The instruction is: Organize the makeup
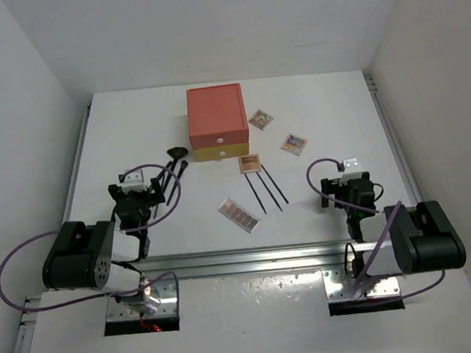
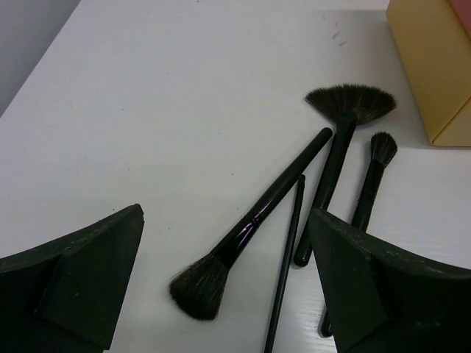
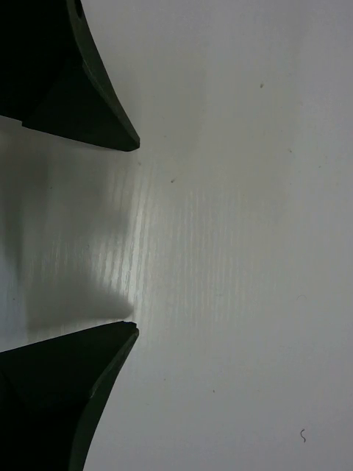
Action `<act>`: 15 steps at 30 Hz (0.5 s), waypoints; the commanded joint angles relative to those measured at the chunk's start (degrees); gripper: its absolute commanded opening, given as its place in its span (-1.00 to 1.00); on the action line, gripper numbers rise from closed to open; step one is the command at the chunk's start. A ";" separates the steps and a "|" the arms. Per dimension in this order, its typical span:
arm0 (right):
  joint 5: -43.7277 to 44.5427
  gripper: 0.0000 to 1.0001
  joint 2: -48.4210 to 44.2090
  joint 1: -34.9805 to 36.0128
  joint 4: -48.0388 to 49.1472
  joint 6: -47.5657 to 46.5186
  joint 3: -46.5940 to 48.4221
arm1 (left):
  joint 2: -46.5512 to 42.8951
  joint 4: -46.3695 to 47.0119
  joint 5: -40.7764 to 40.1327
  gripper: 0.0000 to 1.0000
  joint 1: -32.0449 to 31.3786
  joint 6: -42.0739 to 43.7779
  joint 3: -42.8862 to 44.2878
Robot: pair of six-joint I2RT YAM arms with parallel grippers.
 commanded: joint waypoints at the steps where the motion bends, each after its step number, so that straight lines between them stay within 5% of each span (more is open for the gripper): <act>1: -0.61 1.00 -4.31 0.07 -6.20 -1.55 -0.20 | -0.70 2.11 -3.37 1.00 -1.46 0.48 1.86; 3: -0.53 1.00 -6.70 2.18 -20.11 -2.61 4.20 | -1.22 1.74 -2.77 1.00 -2.06 1.43 1.87; 6: 0.70 1.00 -11.53 5.25 -28.46 -5.59 12.62 | -3.58 -1.38 -1.36 1.00 -2.07 2.40 2.47; 8: 2.90 1.00 -14.35 10.76 -34.97 -10.56 17.74 | -13.45 -13.82 -2.75 1.00 -2.69 2.57 9.54; 9: 4.38 1.00 -14.79 14.71 -39.16 -12.70 22.37 | -16.40 -29.12 -1.38 1.00 -2.69 5.89 13.25; 14: 34.77 1.00 -6.73 29.13 -60.06 -21.51 47.77 | -20.47 -52.72 -5.40 1.00 -2.69 12.76 31.63; 15: 39.51 1.00 -2.53 30.21 -64.12 -21.25 60.95 | -17.16 -59.70 -4.88 1.00 -2.69 12.78 39.67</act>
